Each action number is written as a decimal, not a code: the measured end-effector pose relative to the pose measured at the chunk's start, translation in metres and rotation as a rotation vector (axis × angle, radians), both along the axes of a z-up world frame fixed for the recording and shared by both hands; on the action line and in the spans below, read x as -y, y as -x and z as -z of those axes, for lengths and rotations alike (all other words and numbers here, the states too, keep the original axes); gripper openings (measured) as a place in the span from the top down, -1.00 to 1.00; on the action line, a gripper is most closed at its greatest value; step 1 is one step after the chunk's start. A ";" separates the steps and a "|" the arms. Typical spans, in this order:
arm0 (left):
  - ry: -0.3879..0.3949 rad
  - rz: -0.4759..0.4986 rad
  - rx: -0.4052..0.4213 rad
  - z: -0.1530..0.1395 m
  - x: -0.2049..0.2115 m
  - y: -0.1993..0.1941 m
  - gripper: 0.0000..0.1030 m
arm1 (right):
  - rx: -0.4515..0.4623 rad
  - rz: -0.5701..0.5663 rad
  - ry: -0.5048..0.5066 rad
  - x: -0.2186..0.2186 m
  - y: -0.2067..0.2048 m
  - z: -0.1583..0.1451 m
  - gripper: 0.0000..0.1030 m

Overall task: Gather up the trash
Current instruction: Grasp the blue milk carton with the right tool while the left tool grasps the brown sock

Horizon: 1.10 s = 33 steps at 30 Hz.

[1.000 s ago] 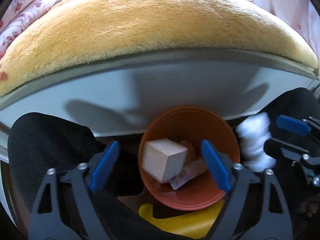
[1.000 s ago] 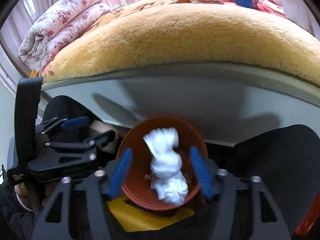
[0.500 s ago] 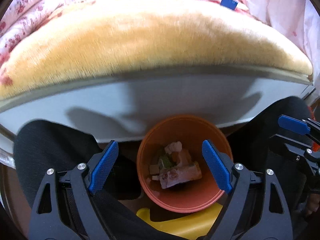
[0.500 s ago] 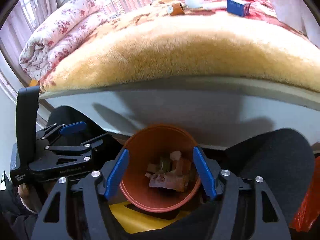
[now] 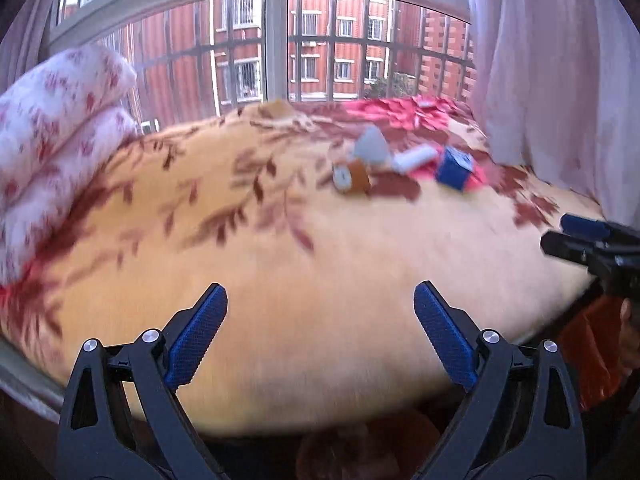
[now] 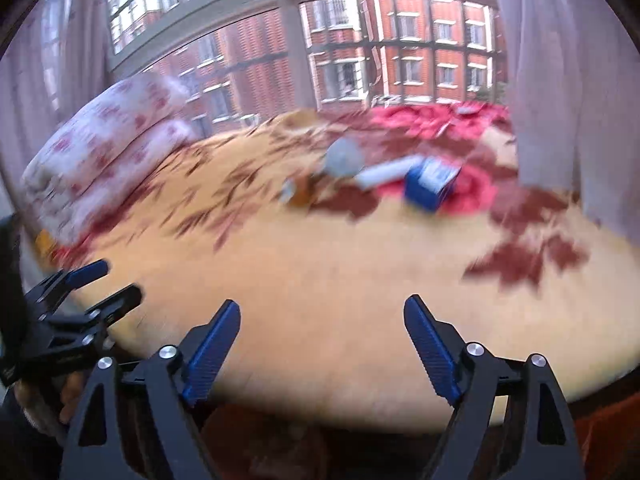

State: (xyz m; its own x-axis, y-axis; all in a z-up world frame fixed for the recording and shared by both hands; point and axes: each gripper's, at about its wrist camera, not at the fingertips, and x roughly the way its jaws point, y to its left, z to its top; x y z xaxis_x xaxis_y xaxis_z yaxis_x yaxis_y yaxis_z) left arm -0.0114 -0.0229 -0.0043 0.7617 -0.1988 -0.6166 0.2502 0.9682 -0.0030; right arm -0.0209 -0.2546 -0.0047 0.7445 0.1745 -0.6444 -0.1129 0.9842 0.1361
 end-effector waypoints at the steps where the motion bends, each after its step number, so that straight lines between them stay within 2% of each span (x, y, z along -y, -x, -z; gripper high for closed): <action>1: -0.004 -0.004 0.009 -0.003 0.005 -0.016 -0.79 | 0.005 0.034 0.007 0.007 -0.021 -0.005 -0.60; 7: -0.022 -0.037 -0.017 0.015 0.027 -0.084 -0.79 | -0.027 0.212 -0.038 0.047 -0.124 -0.004 -0.68; 11: -0.022 -0.049 -0.064 0.031 0.035 -0.114 -0.79 | -0.106 0.334 -0.053 0.071 -0.192 0.019 -0.67; 16: -0.017 -0.061 -0.116 0.048 0.036 -0.137 -0.79 | -0.185 0.405 -0.047 0.081 -0.238 0.047 -0.67; 19: -0.006 -0.057 -0.143 0.052 0.037 -0.145 -0.79 | -0.212 0.423 -0.073 0.085 -0.253 0.059 -0.67; 23: -0.009 -0.060 -0.148 0.054 0.038 -0.148 -0.79 | -0.232 0.436 -0.045 0.085 -0.267 0.071 -0.64; 24: -0.013 -0.060 -0.150 0.055 0.039 -0.149 -0.79 | -0.244 0.440 -0.033 0.085 -0.270 0.075 -0.39; 25: -0.020 -0.060 -0.155 0.056 0.040 -0.150 -0.79 | -0.262 0.439 -0.025 0.085 -0.273 0.081 -0.23; 26: -0.026 -0.059 -0.158 0.057 0.042 -0.150 -0.79 | -0.278 0.436 -0.032 0.086 -0.275 0.087 -0.19; 29: -0.044 -0.058 -0.163 0.058 0.045 -0.150 -0.79 | -0.243 0.442 -0.041 0.088 -0.269 0.088 -0.09; 33: -0.047 -0.048 -0.171 0.056 0.051 -0.154 -0.79 | -0.174 0.411 -0.079 0.088 -0.246 0.073 -0.09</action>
